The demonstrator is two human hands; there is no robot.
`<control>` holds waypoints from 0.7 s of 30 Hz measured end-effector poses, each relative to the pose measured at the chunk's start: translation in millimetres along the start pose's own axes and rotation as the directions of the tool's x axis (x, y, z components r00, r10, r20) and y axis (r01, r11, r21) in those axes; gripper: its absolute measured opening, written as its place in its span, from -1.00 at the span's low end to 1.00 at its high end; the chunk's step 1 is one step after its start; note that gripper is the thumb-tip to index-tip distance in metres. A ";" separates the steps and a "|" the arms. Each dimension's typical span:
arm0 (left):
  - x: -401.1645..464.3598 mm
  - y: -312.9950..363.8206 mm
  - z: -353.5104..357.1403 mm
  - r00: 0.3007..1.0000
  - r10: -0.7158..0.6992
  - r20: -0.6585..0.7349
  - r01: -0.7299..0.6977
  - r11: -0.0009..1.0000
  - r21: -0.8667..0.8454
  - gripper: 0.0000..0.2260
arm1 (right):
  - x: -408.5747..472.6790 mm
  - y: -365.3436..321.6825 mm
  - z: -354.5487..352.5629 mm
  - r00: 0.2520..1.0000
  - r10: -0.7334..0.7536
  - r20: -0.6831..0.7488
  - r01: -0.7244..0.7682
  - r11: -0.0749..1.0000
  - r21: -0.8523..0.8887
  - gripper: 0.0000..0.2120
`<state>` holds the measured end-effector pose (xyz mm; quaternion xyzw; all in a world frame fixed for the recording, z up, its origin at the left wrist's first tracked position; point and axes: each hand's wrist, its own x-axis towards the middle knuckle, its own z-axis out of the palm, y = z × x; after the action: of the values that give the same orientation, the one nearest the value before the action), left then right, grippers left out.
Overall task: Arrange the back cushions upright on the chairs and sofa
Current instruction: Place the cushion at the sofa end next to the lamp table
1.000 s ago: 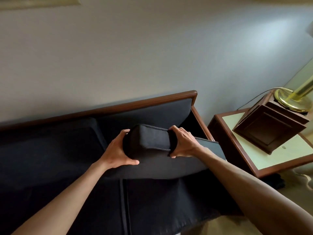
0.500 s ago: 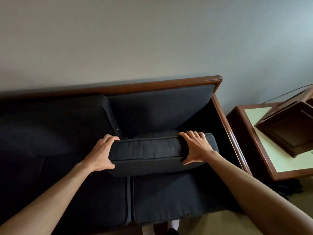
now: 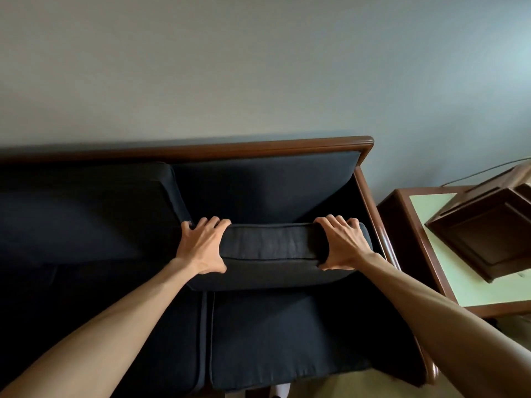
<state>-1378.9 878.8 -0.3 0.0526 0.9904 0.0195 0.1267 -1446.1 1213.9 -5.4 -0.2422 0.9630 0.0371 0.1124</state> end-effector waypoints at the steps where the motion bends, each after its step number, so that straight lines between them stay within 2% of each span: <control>1: 8.3 5.4 -5.3 1.000 0.008 -0.010 -0.008 1.000 0.002 -0.04 | 2.9 8.4 -5.6 1.000 0.008 -0.002 -0.008 1.000 -0.008 0.06; 12: 75.4 22.5 -12.0 0.997 -0.034 -0.062 0.035 0.999 0.014 -0.09 | 49.8 56.5 -12.3 0.997 0.049 -0.052 -0.050 0.998 -0.030 0.00; 21: 106.3 16.8 7.6 0.999 -0.045 0.005 0.045 0.999 0.001 -0.04 | 79.3 70.4 18.7 0.998 0.042 -0.052 -0.042 0.999 0.009 0.05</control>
<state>-1477.5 907.3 -33.3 0.0302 0.9910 0.0162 0.1294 -1543.8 1241.8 -41.0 -0.2223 0.9706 0.0292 0.0875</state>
